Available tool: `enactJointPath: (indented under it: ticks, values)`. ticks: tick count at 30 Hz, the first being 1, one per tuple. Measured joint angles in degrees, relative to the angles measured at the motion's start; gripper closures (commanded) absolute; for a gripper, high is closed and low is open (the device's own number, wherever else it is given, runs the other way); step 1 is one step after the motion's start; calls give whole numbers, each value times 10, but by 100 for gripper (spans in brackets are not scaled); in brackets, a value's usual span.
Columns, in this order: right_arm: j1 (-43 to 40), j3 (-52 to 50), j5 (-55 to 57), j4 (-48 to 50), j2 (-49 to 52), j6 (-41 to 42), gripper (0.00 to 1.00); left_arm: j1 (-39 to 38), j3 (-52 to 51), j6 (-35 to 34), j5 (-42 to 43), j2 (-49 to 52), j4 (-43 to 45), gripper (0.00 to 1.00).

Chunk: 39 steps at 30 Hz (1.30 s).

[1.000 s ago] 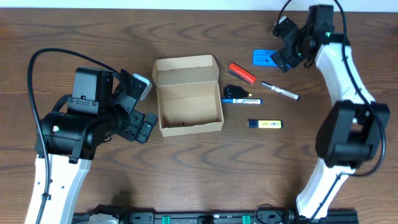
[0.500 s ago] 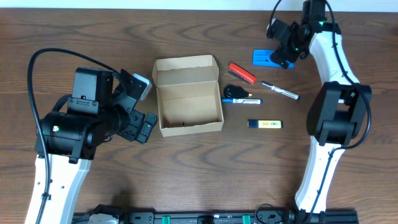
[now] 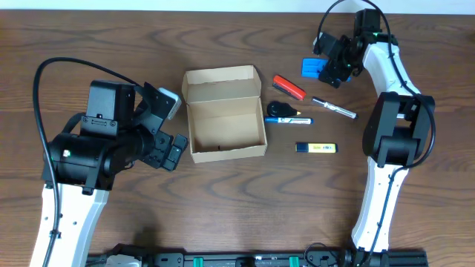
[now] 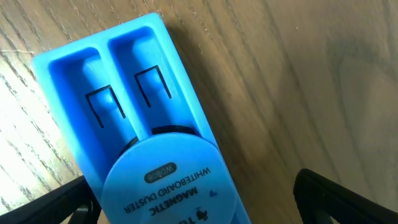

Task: Pack container
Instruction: 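Reach the right gripper to the blue whiteboard duster and grasp it, then carry the blue duster into the box and release it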

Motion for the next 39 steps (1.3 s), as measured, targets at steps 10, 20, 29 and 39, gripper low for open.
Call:
enactJointPath:
  ticks: [10, 20, 29, 39]
  values:
    - [-1, 4, -28, -12, 7, -8, 36, 0, 0, 0, 0, 0, 0, 5]
    - [-6, 7, -44, -35, 9, -5, 48, 0, 0, 0, 0, 0, 0, 5]
    - [-6, 7, -45, -34, 9, 49, 55, 0, 0, 0, 0, 0, 0, 5]
    - [-5, 104, -58, -155, 24, 139, 52, 0, 0, 0, 0, 0, 0, 5]
